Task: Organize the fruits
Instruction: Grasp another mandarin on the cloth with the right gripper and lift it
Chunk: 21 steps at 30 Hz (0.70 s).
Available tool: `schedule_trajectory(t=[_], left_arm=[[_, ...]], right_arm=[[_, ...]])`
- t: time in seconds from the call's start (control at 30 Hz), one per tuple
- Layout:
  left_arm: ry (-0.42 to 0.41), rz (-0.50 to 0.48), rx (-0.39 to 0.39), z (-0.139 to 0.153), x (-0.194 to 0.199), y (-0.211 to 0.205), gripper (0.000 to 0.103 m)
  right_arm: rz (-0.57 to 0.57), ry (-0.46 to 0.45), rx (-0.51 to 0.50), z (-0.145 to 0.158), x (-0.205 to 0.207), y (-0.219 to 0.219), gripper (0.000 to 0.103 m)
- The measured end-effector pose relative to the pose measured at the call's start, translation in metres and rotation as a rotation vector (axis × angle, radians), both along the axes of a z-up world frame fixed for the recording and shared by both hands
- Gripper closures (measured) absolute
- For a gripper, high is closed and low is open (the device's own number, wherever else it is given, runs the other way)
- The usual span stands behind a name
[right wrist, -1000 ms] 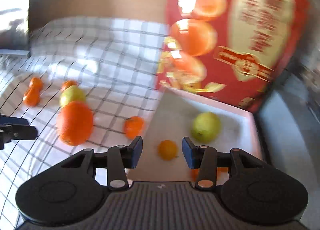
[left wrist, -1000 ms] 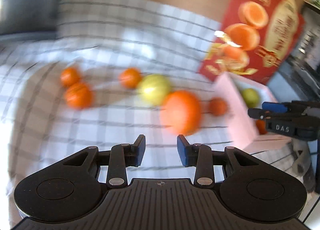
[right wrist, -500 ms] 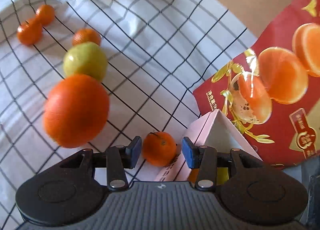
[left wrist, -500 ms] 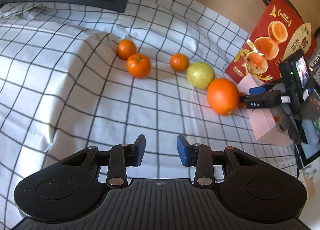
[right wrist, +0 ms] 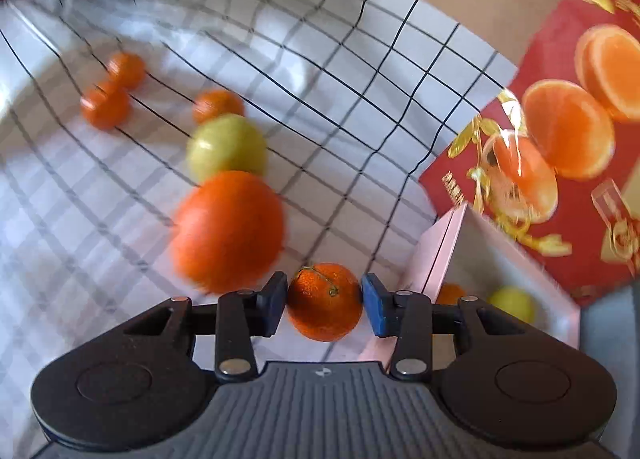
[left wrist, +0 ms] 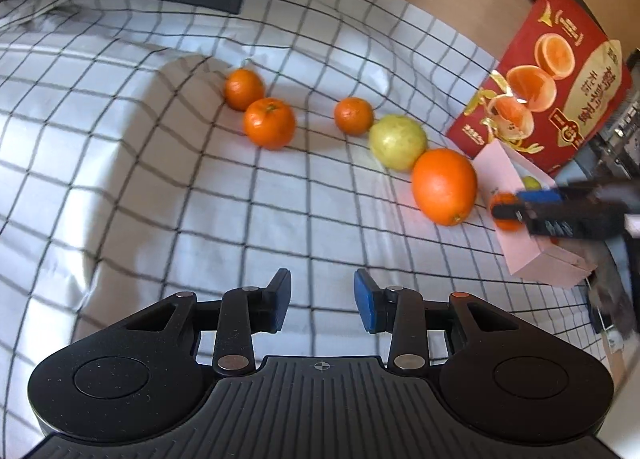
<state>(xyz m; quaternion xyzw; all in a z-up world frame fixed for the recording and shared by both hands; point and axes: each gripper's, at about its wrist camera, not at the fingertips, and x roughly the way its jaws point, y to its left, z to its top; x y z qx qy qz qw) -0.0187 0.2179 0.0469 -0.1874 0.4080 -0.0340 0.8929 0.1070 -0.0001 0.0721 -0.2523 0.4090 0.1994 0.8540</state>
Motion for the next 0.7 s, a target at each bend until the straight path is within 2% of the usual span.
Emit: schedule_trajectory(t=[0.1, 0.2, 0.3, 0.43, 0.53, 0.63, 0.7], left_arm=[[-0.015, -0.041, 0.005, 0.005, 0.013, -0.011, 0.064], [-0.045, -0.085, 0.015, 0.014, 0.027, -0.023, 0.064], [-0.077, -0.055, 0.062, 0.023, 0.045, -0.024, 0.064], [-0.134, 0.091, 0.217, 0.027, 0.071, -0.008, 0.064], [-0.112, 0.106, 0.31, 0.021, 0.097, 0.004, 0.064], [-0.118, 0.062, 0.31, 0.026, 0.11, 0.006, 0.064], [-0.158, -0.031, 0.254, 0.034, 0.116, -0.004, 0.064]], right_arm=[[-0.022, 0.026, 0.091, 0.009, -0.032, -0.012, 0.062], [-0.063, 0.026, 0.14, 0.004, -0.062, -0.024, 0.062], [-0.124, 0.023, 0.156, -0.006, -0.084, -0.035, 0.062], [-0.209, 0.057, 0.19, -0.02, -0.099, -0.049, 0.062], [-0.242, 0.057, 0.211, -0.024, -0.108, -0.056, 0.062], [-0.262, 0.048, 0.24, -0.023, -0.116, -0.061, 0.062], [-0.273, 0.037, 0.245, -0.021, -0.118, -0.064, 0.062]])
